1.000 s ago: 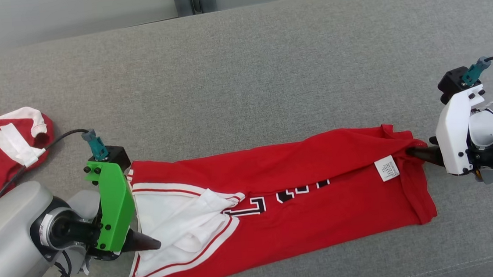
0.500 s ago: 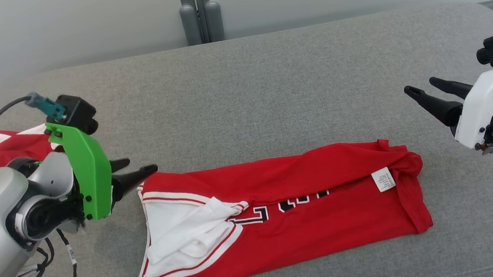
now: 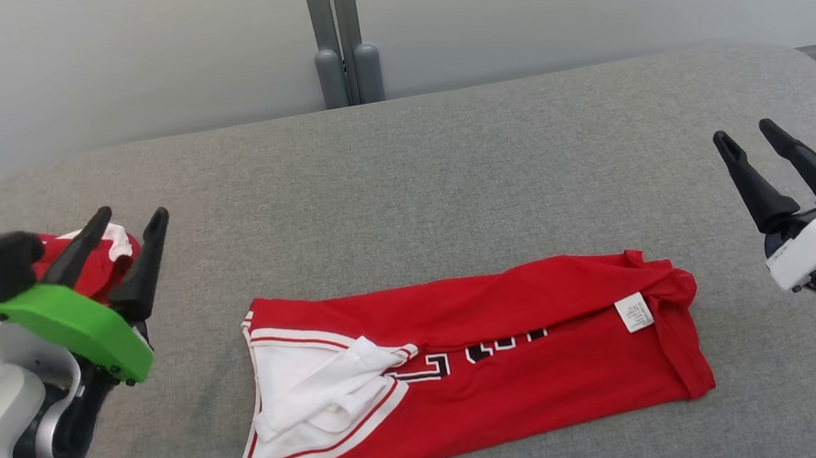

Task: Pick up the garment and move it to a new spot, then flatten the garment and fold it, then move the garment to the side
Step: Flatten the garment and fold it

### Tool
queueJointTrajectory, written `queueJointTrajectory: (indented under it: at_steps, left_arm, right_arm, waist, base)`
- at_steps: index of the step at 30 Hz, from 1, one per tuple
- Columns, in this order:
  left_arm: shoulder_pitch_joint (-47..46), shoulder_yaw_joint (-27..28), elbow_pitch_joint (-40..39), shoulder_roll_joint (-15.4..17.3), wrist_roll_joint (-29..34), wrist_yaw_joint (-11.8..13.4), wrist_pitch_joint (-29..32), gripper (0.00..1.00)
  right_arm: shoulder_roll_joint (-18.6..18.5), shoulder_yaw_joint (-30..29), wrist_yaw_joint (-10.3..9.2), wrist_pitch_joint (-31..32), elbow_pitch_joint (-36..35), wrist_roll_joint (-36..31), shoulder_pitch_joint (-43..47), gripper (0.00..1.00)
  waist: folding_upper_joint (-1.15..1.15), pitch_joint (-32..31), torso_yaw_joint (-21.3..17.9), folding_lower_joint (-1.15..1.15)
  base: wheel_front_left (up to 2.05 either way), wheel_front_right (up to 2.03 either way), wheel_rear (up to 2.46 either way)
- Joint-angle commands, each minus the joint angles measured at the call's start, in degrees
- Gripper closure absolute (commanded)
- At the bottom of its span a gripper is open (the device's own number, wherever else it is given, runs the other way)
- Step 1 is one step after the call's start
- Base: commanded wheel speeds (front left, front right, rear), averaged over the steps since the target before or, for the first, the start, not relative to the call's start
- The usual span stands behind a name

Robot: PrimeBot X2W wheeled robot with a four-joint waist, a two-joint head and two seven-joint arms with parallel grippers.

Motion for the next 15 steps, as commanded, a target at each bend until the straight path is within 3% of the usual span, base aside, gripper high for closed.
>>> queueJointTrajectory:
  at_steps: [1, 6, 10, 15]
  left_arm:
    - [2.4, 1.2, -0.6, -0.2, 0.7, 1.6, -3.2, 0.00]
    - [9.7, 6.5, -3.9, -2.1, 3.5, 6.2, -7.2, 0.00]
    - [17.0, 15.6, -7.3, -6.6, 10.3, 8.9, -7.2, 0.00]
    - [27.1, 26.6, -8.5, -14.7, 19.2, 6.2, -7.2, 0.00]
  right_arm:
    - [0.9, -2.2, 0.01, -0.7, -0.2, -1.8, 2.2, 0.00]
    - [6.7, -12.7, 0.01, -1.3, -2.3, -7.7, 10.1, 0.00]
    - [11.3, -18.8, 0.01, -1.3, -4.6, -12.5, 16.5, 0.00]
    - [16.1, -22.4, 0.02, -1.3, -6.3, -15.6, 21.9, 0.00]
  waist:
    - [0.00, -0.2, 0.0, 0.00]
    - [0.00, -0.3, 0.4, 0.00]
    - [0.00, -0.3, 0.8, 0.00]
    - [0.00, -0.4, 0.8, 0.00]
  base:
    - [0.00, 0.00, 0.00]
    - [0.00, 0.00, 0.00]
    - [0.00, 0.00, 0.00]
    - [0.00, 0.00, 0.00]
